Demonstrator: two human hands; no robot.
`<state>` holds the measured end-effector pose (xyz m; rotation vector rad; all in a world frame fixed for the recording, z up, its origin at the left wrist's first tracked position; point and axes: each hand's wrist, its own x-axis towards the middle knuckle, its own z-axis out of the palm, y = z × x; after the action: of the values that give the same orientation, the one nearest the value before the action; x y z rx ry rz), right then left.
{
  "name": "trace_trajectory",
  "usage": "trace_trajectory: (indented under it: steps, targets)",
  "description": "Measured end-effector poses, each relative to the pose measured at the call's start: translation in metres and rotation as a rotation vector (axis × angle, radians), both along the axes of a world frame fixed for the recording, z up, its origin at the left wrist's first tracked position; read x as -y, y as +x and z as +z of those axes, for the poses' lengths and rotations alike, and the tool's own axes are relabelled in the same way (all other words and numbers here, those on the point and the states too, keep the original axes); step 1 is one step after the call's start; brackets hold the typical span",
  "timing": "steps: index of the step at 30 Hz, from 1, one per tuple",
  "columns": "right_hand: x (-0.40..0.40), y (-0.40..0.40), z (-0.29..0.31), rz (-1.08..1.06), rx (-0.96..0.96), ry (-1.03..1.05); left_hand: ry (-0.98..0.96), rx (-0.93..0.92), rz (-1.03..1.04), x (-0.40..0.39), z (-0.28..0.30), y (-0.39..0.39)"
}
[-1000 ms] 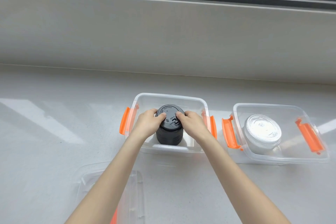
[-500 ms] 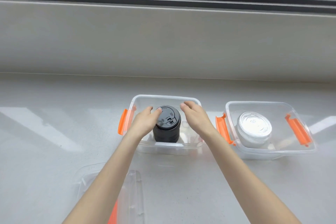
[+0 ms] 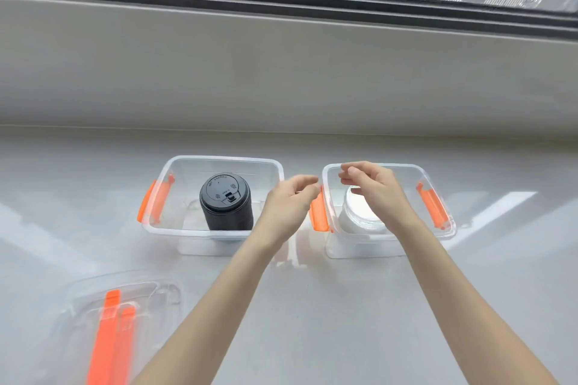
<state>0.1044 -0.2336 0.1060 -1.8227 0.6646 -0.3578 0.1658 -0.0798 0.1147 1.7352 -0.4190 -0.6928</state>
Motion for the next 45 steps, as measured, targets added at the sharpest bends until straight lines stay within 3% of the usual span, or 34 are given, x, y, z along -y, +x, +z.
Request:
trace_trajectory:
  steps: [8,16,22,30,45]
  targets:
    - [0.071,-0.030,-0.020,-0.118,-0.174,-0.059,-0.046,-0.272,-0.029,0.065,-0.019,-0.030]
    - [0.101,-0.032,-0.052,-0.017,-0.480,-0.074,0.117,-0.354,0.023,0.123,-0.043,-0.024]
    - [0.104,-0.028,-0.062,0.013,-0.457,-0.043,0.107,-0.561,0.073,0.131,-0.053,-0.024]
    - [0.108,-0.038,-0.063,0.035,-0.346,-0.029,0.052,-0.552,0.080,0.132,-0.052,-0.023]
    - [0.120,-0.030,-0.072,0.022,-0.532,0.083,0.123,-0.547,0.005,0.134,-0.038,-0.025]
